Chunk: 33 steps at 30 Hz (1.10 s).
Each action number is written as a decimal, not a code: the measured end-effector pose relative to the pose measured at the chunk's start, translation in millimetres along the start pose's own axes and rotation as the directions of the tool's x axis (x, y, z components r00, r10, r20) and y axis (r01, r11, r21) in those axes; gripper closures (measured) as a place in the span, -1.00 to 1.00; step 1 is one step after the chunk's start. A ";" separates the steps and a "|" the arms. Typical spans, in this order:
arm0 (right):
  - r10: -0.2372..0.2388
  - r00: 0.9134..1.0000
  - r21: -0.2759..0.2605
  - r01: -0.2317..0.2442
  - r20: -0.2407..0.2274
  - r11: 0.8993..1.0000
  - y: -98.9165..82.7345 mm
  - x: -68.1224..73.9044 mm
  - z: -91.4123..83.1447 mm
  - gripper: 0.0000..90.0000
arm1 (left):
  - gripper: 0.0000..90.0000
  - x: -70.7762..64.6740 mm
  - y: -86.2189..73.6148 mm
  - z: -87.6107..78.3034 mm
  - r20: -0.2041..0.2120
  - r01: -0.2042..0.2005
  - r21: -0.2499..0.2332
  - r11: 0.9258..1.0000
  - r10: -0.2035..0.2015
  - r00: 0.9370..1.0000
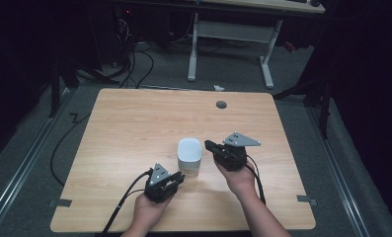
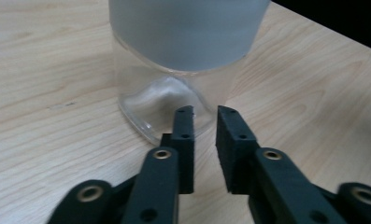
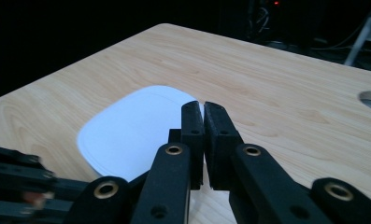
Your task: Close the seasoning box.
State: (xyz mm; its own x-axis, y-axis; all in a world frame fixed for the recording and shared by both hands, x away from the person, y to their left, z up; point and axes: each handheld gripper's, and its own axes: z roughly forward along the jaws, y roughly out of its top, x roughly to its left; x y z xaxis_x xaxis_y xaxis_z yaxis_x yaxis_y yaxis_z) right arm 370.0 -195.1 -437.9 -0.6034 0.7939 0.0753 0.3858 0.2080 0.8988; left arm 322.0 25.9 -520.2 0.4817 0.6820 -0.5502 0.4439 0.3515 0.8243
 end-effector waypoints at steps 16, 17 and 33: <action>0.144 0.961 0.037 -0.157 0.236 0.987 -73.0 -74.8 -38.2 0.36 | 0.26 89.6 37.8 -49.8 -0.216 -0.078 -0.043 0.996 0.067 0.974; 0.154 0.955 0.030 -0.167 0.252 0.985 -79.1 -77.9 -43.9 0.33 | 0.25 89.6 37.8 -49.8 -0.216 -0.078 -0.043 0.996 0.067 0.974; 0.126 0.933 -0.043 -0.119 0.337 0.992 -127.1 -56.3 -96.3 0.19 | 0.19 107.2 43.3 -84.3 -0.289 -0.054 -0.089 0.995 0.026 0.957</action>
State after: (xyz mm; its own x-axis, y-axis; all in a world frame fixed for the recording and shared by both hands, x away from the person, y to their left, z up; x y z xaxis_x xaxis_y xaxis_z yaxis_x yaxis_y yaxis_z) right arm 287.7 -321.3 -514.8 -0.2793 0.9594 0.0382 0.4242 0.0876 0.9013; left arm 329.2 168.3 -532.2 0.2544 0.8472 -0.4664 0.3480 0.3697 0.8615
